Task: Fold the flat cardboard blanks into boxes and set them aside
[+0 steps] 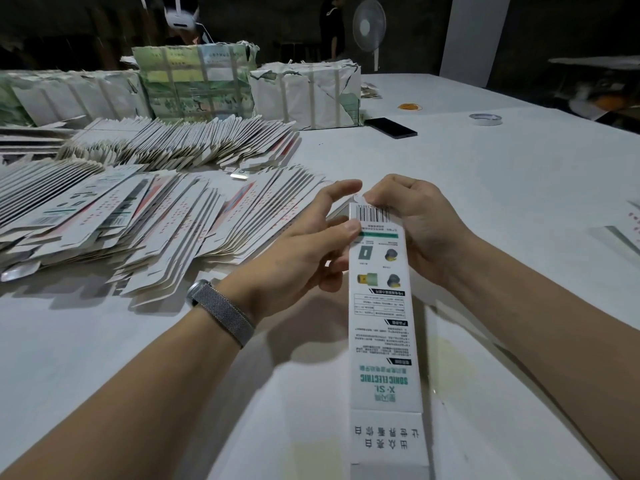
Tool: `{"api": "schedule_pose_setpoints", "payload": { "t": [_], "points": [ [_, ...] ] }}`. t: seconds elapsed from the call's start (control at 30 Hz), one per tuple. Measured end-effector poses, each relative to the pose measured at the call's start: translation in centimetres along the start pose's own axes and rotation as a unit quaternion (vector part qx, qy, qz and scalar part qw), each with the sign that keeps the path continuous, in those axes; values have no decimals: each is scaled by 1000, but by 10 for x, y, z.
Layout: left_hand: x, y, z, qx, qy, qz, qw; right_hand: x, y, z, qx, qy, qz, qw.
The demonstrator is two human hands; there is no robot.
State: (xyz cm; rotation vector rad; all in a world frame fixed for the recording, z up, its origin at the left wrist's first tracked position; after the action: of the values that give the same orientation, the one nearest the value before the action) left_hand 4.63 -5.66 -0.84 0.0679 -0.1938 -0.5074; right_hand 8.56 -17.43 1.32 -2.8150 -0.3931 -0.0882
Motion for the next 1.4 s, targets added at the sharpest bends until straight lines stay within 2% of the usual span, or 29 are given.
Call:
{"api": "schedule_pose_setpoints", "payload": {
  "t": [0.17,0.43,0.57,0.8,0.93,1.07,1.4],
  "points": [
    [1,0,-1,-10,3,24,1000,1,1,0,-2,13,8,1000],
    [-1,-3,-5,-6,31,6,999,4,2,0,-45,-8,0,999],
    [-1,-1,-3,-5,32,11,999,1,2,2,-18,-10,-10,1000],
    [1,5,1,-15,5,33,999,-1,0,7,14,32,18,999],
    [1,13,5,-1,-13,77,997,-1,-5,14,67,34,13,997],
    [1,20,8,-1,-13,111,994,-2,-9,13,24,69,-10,997],
    [0,23,11,0,-33,129,991,-5,-9,4,6,133,-23,991]
  ]
}}
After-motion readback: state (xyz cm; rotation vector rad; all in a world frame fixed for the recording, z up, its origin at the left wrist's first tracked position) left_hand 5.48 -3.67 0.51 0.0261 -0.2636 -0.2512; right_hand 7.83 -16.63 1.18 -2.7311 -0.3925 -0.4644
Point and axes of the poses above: each hand's wrist, its own x-axis towards the middle knuckle, its own y-axis out of the back of the hand, z = x × y, the point moved 7 cm from there along x, towards the middle knuckle, and after that the axes turned 9 degrees about x, right-handed, at the moved point
